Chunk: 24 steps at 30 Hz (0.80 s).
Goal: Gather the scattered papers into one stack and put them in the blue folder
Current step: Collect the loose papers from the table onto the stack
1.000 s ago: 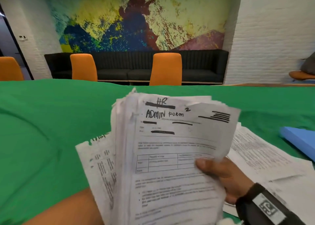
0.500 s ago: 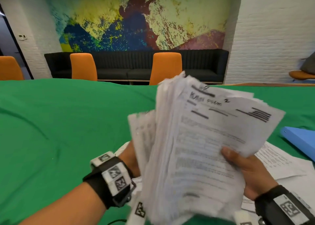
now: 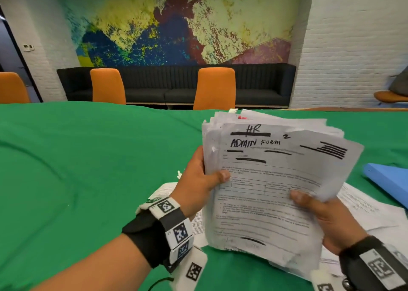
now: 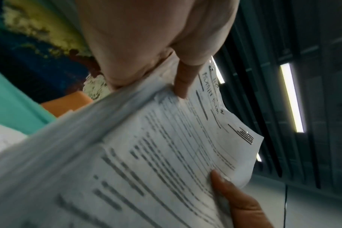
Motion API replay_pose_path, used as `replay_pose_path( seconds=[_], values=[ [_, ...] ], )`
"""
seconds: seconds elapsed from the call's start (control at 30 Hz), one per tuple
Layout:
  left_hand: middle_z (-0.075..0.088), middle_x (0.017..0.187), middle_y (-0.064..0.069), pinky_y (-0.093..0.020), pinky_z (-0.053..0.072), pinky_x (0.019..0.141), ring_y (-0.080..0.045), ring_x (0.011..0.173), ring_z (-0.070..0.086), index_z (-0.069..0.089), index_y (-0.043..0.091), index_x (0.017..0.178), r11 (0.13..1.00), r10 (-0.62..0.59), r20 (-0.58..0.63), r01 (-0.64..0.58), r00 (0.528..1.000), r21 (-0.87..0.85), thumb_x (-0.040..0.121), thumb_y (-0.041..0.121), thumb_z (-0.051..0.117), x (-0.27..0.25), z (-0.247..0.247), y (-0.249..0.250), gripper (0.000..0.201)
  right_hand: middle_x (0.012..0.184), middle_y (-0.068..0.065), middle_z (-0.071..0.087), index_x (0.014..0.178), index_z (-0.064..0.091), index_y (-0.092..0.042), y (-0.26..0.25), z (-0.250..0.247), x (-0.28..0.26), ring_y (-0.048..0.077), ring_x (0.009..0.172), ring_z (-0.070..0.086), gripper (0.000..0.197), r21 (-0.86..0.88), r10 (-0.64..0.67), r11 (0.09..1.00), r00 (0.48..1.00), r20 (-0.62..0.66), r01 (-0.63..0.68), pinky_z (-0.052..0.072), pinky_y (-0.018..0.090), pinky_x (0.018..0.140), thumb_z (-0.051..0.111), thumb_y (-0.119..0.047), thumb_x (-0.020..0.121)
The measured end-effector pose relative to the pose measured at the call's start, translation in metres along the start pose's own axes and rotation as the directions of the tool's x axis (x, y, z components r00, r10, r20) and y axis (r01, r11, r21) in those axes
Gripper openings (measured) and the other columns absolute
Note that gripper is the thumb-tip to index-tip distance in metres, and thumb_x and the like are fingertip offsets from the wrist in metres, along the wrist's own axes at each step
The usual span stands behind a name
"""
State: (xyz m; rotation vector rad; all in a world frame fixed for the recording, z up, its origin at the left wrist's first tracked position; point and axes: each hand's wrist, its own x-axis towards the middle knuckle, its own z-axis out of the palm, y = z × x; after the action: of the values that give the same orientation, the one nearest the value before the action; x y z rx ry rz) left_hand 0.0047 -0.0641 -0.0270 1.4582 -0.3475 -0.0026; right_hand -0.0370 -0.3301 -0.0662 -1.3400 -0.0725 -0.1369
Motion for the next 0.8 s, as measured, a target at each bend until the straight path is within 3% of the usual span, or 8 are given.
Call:
replay_pose_path(
  seconds=[0.27,0.4,0.5,0.57,0.6,0.7,0.73,0.8],
  values=[
    [0.072,0.117,-0.007,-0.049,0.056,0.095,-0.025,0.108,0.07,0.053,0.017,0.121,0.997,-0.055,-0.045,0.057,0.997,0.05,0.087,-0.012,0.059,-0.006,-0.008,-0.011,0.045,0.114,0.019,0.076,0.129,0.057,-0.005,0.009,-0.003,0.0,0.039,0.098,0.076,0.052,-0.032,0.001,0.999,1.0,0.028,-0.001,0.065,0.048,0.073,0.064,0.003,0.078],
    [0.07,0.116,-0.006,-0.047,0.057,0.092,-0.024,0.107,0.069,0.056,0.023,0.123,0.927,-0.149,0.062,0.118,0.987,0.356,0.089,0.015,0.07,-0.007,-0.031,-0.008,0.037,0.104,0.019,0.079,0.114,0.069,-0.003,0.012,-0.008,0.002,0.039,0.09,0.078,0.025,-0.213,0.051,0.975,0.998,-0.038,-0.058,0.063,0.055,0.079,0.066,-0.006,0.089],
    [0.072,0.095,-0.005,-0.05,0.055,0.087,-0.029,0.088,0.068,0.065,0.028,0.103,0.734,-0.08,-0.105,0.13,0.991,0.667,0.093,0.021,0.066,0.006,-0.075,-0.002,0.012,0.095,0.012,0.081,0.109,0.068,-0.009,0.007,-0.027,0.014,0.032,0.079,0.079,0.017,-0.243,0.074,0.963,0.982,-0.175,-0.116,0.065,0.043,0.064,0.067,-0.007,0.092],
    [0.072,0.096,-0.002,-0.044,0.056,0.087,-0.021,0.084,0.066,0.063,0.032,0.093,0.537,-0.11,-0.201,0.228,0.973,0.812,0.094,0.026,0.064,0.012,-0.105,-0.004,0.006,0.095,0.011,0.08,0.114,0.064,-0.012,0.009,-0.044,0.021,0.031,0.077,0.079,0.022,-0.227,0.136,0.955,0.963,-0.231,-0.189,0.063,0.037,0.057,0.067,-0.005,0.093],
    [0.071,0.106,-0.003,-0.039,0.055,0.089,-0.02,0.091,0.066,0.063,0.031,0.097,0.418,-0.18,-0.24,0.295,0.954,0.859,0.094,0.031,0.063,0.013,-0.116,-0.007,0.003,0.099,0.012,0.079,0.118,0.062,-0.01,0.013,-0.053,0.023,0.033,0.079,0.078,0.026,-0.216,0.17,0.95,0.952,-0.255,-0.227,0.062,0.038,0.059,0.066,-0.003,0.093],
    [0.052,0.145,-0.008,-0.032,0.044,0.1,-0.026,0.124,0.056,0.049,0.02,0.141,0.062,-0.413,-0.35,0.409,0.841,0.91,0.093,0.043,0.064,0.012,-0.136,-0.028,0.055,0.108,0.02,0.074,0.123,0.059,-0.006,0.03,-0.073,0.025,0.042,0.092,0.072,0.03,-0.185,0.256,0.927,0.91,-0.327,-0.327,0.06,0.05,0.076,0.064,0.0,0.094],
    [0.045,0.152,-0.008,-0.032,0.042,0.105,-0.027,0.131,0.051,0.039,0.018,0.149,0.047,-0.446,-0.352,0.415,0.823,0.909,0.092,0.044,0.065,0.012,-0.138,-0.034,0.068,0.109,0.022,0.074,0.123,0.059,-0.006,0.036,-0.078,0.024,0.044,0.094,0.072,0.031,-0.171,0.279,0.919,0.894,-0.349,-0.354,0.059,0.057,0.082,0.065,0.0,0.094],
    [0.04,0.156,-0.008,-0.034,0.038,0.11,-0.027,0.135,0.048,0.03,0.019,0.155,0.151,-0.48,-0.337,0.455,0.81,0.878,0.09,0.043,0.069,0.014,-0.14,-0.043,0.079,0.108,0.023,0.075,0.125,0.059,-0.008,0.044,-0.083,0.022,0.047,0.094,0.073,0.034,-0.156,0.309,0.91,0.878,-0.365,-0.385,0.057,0.064,0.088,0.066,-0.002,0.093]
  ],
)
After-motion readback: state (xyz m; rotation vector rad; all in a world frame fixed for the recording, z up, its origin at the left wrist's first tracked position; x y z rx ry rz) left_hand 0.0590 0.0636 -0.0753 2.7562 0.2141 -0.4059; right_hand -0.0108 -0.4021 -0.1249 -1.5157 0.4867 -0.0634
